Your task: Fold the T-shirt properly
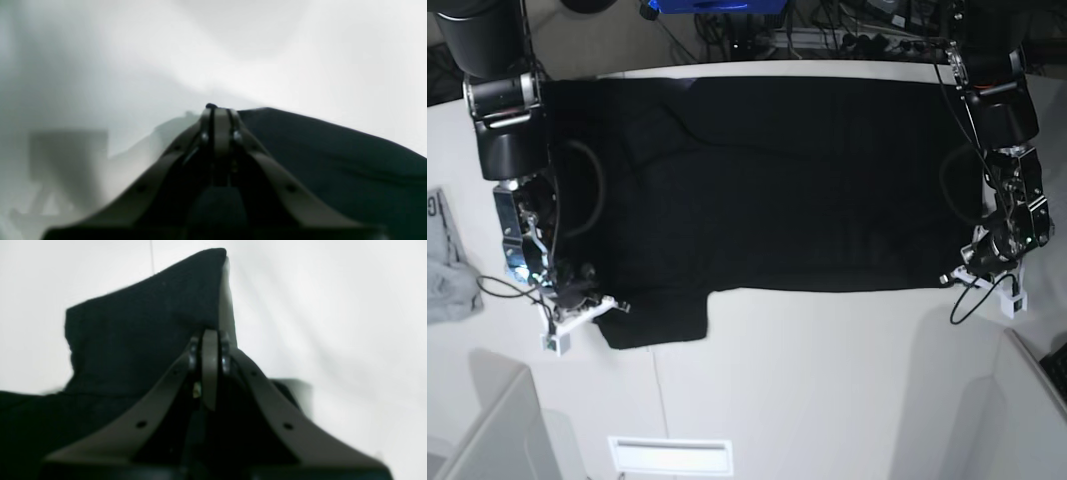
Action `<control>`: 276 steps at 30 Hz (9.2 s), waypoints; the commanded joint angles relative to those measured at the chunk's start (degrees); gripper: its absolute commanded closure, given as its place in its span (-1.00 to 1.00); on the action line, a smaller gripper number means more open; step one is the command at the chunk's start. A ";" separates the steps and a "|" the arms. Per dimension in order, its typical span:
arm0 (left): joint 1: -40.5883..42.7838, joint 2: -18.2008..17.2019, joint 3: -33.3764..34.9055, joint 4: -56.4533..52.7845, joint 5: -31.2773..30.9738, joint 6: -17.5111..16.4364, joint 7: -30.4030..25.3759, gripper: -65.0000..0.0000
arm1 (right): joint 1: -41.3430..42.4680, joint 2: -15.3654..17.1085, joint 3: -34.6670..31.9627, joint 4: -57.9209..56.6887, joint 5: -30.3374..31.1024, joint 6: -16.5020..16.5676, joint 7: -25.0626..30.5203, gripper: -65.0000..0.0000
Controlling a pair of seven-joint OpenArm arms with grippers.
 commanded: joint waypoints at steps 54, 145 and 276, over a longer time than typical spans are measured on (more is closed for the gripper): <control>29.06 -1.45 -14.42 40.77 -0.68 -5.34 13.73 1.00 | -33.81 -3.33 38.04 51.36 0.59 0.16 -29.21 1.00; 27.22 8.48 -12.92 18.70 12.68 -5.07 0.36 1.00 | -33.02 -14.32 35.41 34.92 -27.72 10.44 -26.05 1.00; 26.60 21.32 -10.64 38.31 12.94 -23.53 8.80 1.00 | -37.94 -17.49 34.97 54.44 -13.74 10.88 -28.86 1.00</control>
